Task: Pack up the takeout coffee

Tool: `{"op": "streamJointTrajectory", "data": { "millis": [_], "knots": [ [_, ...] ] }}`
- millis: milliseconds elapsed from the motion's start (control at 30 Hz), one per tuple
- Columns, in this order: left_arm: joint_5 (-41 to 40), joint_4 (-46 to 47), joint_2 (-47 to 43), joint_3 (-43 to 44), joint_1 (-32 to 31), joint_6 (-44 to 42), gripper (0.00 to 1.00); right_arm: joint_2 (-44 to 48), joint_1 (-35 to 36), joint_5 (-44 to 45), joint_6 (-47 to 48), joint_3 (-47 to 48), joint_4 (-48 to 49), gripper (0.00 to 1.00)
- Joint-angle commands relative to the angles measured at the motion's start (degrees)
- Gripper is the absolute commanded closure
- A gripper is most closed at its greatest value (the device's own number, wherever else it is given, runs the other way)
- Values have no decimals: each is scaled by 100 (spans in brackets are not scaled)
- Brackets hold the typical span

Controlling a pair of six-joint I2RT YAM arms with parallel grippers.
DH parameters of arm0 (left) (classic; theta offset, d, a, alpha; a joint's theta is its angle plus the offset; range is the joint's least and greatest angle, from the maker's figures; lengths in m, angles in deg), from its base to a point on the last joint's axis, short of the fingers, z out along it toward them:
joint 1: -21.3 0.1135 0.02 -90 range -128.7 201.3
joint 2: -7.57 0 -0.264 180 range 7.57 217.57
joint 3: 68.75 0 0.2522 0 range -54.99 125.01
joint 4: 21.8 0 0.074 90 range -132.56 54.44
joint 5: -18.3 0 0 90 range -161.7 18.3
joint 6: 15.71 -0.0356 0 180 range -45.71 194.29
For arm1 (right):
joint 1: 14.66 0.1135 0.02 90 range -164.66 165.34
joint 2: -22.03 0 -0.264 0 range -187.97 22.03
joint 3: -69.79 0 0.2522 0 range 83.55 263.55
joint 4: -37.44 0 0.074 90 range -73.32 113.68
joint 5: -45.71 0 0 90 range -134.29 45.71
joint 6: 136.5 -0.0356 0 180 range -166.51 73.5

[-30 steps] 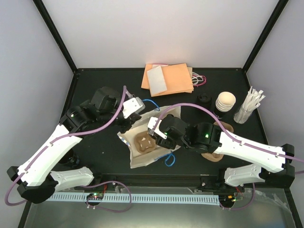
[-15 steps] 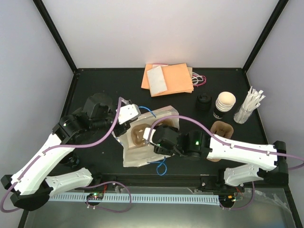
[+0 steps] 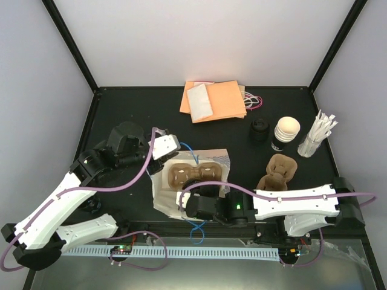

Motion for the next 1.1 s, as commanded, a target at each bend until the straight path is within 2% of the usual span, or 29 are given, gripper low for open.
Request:
{"op": "streamJointTrajectory", "data": {
  "millis": [0,33,100,200,267,367,467,600,767,1067],
  "knots": [
    [222,248,3,288,-30,537,62,100,191,573,-17,-252,390,52],
    [220,221,13,392,-29,701,46,113,200,587,-41,-284,400,52],
    [196,152,6,678,-8,1104,24,150,196,588,-73,-352,411,52],
    [246,20,16,1172,102,1585,11,250,197,608,-128,-452,430,52],
    [276,-102,70,1506,270,1889,7,329,193,608,-150,-516,428,52],
    [317,-417,278,1952,879,2421,2,371,193,619,-200,-558,354,52],
    [728,-917,702,2087,1936,2946,1,385,197,623,-262,-581,280,52],
    [1207,-747,955,1488,2599,3144,1,451,199,646,-321,-627,252,52],
    [1210,-113,1180,804,2921,3177,1,471,199,697,-352,-693,253,52],
    [1228,-5,2340,788,2994,3066,4,534,200,946,-322,-833,393,53]
  ]
}}
